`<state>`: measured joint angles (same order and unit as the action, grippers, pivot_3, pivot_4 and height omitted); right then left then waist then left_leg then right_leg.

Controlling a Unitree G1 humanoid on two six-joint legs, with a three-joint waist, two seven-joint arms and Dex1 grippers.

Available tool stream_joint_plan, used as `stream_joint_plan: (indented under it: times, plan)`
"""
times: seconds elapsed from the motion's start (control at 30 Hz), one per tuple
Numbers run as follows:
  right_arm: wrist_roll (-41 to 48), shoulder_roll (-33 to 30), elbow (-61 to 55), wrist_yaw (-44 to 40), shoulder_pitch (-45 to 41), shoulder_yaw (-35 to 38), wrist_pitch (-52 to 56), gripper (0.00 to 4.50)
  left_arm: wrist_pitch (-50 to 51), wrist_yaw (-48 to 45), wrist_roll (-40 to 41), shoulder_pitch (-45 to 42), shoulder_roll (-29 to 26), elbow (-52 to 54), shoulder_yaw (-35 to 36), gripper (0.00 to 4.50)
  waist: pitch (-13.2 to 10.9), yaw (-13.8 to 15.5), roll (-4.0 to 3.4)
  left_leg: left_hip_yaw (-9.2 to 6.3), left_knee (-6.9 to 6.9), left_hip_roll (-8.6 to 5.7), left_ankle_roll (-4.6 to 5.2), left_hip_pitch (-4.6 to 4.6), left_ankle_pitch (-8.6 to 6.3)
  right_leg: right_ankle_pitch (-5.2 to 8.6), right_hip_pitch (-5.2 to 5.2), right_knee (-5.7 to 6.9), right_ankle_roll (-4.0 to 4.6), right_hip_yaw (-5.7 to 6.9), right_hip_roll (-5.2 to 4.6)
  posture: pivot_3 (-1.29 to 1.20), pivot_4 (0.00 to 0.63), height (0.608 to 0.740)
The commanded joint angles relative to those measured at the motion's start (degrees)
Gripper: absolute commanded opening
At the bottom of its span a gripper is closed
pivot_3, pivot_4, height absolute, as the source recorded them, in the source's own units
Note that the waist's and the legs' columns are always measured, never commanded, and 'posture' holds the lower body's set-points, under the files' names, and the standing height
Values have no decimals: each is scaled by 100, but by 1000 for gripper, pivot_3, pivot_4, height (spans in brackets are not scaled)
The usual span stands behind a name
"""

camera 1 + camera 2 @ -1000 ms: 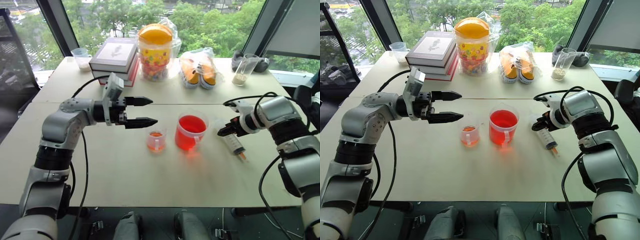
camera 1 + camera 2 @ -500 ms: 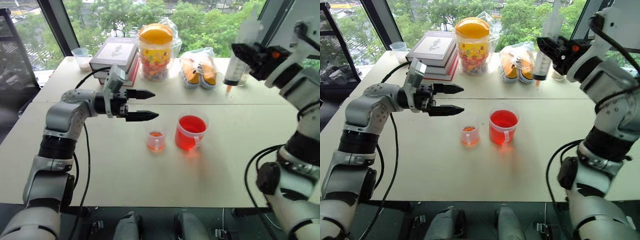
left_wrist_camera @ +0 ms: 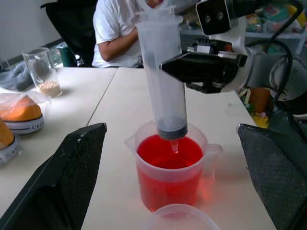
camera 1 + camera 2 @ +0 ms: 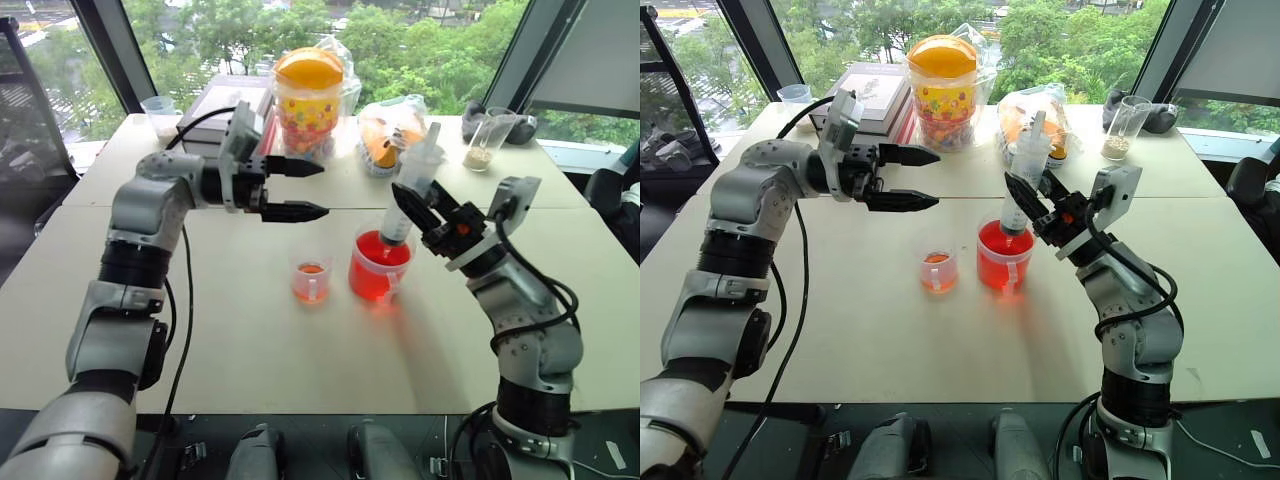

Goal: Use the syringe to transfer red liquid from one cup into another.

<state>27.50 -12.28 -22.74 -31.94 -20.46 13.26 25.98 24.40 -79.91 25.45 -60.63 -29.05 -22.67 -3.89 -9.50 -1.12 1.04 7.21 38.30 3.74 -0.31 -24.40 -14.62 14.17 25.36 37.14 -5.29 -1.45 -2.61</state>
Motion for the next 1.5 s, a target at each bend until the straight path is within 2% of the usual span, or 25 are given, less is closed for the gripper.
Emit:
stream_joint_plan:
  times: [0.03,0.43,0.6,1.03,1.13,1.23,1.33,1.37,1.4,1.5]
  plan:
    - [-134,6,-46,31,65,-222,-505,1437,-252,15,-120,-331,119,-250,20,4500,0,3,0,0,0,0,0,0,0,0,0,0,0,0,0,0,150,740]
    - [-403,-232,67,134,324,-628,-945,1437,-1133,372,-406,-1554,1118,-1826,209,4500,-2,36,4,-1,1,-1,0,-4,0,0,-1,-6,0,1,0,0,150,740]
    - [-395,-284,-11,181,374,-725,-945,1437,-1613,462,-583,-1835,1376,-2441,224,4500,-2,2,4,-2,0,-2,1,-2,-1,0,-1,-7,0,0,1,0,150,740]
    - [-344,-439,-224,169,352,-903,-898,1437,-1998,-233,-799,-2225,1818,-3361,215,4500,-4,26,6,-6,0,-2,1,-6,-1,0,0,-9,0,1,2,0,150,740]
    - [-344,-472,-238,165,356,-928,-897,1437,-2010,-316,-827,-2315,1860,-3521,283,3696,-4,27,6,-7,0,-2,1,-6,-1,1,-1,-9,0,1,2,0,150,740]
    - [-363,-507,-239,130,365,-964,-901,1437,-1978,-425,-826,-2379,1910,-3668,363,2324,-4,22,6,-7,0,-2,2,-6,-1,1,0,-9,0,1,2,0,150,740]
    - [-354,-535,-238,110,370,-993,-896,1437,-1970,-502,-834,-2415,1941,-3749,406,821,-4,18,6,-8,0,-2,2,-6,-1,1,0,-9,1,1,3,0,150,740]
    - [-344,-544,-237,102,371,-1000,-890,1437,-1963,-521,-833,-2428,1954,-3768,423,195,-4,20,6,-8,0,-2,2,-6,-1,1,0,-9,1,0,3,0,150,740]
    - [-336,-552,-236,97,372,-1005,-886,1437,-1960,-533,-834,-2437,1963,-3782,438,45,-4,19,7,-8,0,-2,2,-6,-1,1,0,-9,1,0,2,0,150,740]
    - [-292,-569,-218,76,382,-1013,-857,1437,-2036,-478,-857,-2471,1974,-3812,479,45,-4,20,7,-9,0,-2,2,-6,-1,1,0,-9,1,1,3,0,150,740]
